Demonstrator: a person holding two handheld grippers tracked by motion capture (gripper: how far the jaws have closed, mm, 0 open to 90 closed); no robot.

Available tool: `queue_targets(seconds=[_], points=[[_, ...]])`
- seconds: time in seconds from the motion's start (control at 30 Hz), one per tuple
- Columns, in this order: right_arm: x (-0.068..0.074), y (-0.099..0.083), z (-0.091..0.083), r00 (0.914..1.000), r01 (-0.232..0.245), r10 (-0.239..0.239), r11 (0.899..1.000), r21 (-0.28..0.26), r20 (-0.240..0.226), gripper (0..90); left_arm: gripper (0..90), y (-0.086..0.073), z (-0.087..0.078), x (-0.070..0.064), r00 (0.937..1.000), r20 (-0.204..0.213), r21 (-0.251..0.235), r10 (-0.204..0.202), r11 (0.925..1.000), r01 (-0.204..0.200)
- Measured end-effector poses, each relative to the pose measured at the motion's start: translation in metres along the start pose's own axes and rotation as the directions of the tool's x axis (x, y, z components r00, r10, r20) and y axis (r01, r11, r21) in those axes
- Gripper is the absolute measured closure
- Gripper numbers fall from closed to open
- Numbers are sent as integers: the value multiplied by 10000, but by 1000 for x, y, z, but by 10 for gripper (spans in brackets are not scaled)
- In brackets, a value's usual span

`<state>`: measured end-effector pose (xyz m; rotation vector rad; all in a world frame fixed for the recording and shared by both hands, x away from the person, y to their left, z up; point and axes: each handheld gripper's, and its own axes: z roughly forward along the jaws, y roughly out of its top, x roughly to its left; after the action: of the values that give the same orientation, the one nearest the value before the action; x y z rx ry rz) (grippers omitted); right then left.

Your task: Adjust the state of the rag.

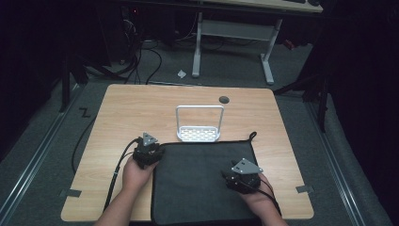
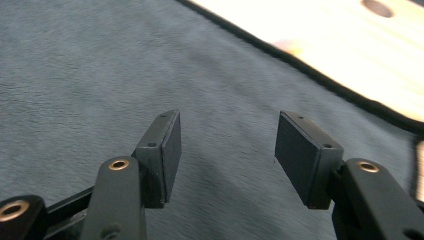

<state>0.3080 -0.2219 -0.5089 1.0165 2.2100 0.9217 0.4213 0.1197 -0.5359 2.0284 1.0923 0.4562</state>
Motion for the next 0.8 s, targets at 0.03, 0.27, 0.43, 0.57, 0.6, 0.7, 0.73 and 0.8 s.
queue_targets(seconds=[0.03, 0.27, 0.43, 0.57, 0.6, 0.7, 0.73, 0.8], points=[[3, 1, 1, 9999, 17, -17, 10000, -4, -121, 440, 763, -1, 0, 2, 9998, 172, -18, -95, 10000, 95], [49, 17, 19, 9932, 618, -601, 9980, 135, -994, 411, 838, -3, 0, 21, 9738, 1461, 85, -1740, 9846, 1747], [78, 28, 24, 9814, 820, -826, 9966, -108, -1730, 401, 833, -3, 0, 22, 9723, 1511, 75, -1786, 9837, 1795], [109, 37, 37, 9646, 1534, -1477, 9881, 93, -2183, 401, 828, -3, -1, 22, 9701, 1543, 77, -1873, 9821, 1884], [114, 39, 39, 9613, 1485, -1414, 9888, 123, -2364, 402, 826, -4, -1, 22, 9708, 1541, 79, -1840, 9827, 1850], [124, 44, 43, 9544, 1656, -1574, 9861, 112, -2538, 404, 823, -4, -1, 22, 9700, 1596, 61, -1834, 9828, 1848], [129, 46, 45, 9516, 1619, -1524, 9867, 141, -2671, 404, 821, -4, -1, 22, 9700, 1603, 60, -1827, 9829, 1841], [139, 51, 48, 9428, 1606, -1501, 9870, 112, -2977, 405, 821, -4, -2, 22, 9706, 1594, 47, -1804, 9833, 1820]])
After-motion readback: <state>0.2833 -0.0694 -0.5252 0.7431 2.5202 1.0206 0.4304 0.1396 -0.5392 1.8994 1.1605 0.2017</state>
